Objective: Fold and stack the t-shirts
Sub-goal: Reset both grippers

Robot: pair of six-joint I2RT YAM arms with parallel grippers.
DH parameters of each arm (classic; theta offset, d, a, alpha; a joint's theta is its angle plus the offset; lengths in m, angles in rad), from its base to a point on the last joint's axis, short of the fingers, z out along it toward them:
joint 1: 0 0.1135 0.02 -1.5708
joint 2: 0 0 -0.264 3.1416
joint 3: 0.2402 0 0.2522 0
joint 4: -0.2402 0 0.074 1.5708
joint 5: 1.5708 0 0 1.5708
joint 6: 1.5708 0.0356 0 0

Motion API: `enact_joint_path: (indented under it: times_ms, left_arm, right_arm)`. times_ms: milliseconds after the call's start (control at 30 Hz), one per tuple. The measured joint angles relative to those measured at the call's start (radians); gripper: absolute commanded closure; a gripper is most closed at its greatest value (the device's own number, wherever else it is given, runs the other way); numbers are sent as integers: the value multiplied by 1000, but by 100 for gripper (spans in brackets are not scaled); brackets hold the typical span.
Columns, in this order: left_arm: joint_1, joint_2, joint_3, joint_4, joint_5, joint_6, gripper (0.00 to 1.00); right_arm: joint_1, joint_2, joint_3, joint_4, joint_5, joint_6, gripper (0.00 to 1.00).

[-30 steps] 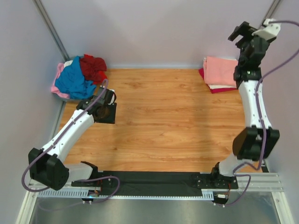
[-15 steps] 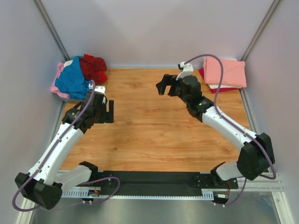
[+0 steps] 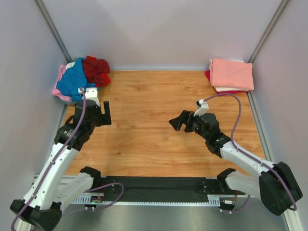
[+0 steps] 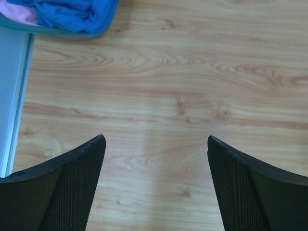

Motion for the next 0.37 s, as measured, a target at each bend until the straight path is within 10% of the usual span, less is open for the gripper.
enact_joint_path:
  times_ms: [367]
  left_arm:
    - [92,-171,3,208,64,37,0]
  right_arm:
    - [0,-185,-95,130,-99,39,0]
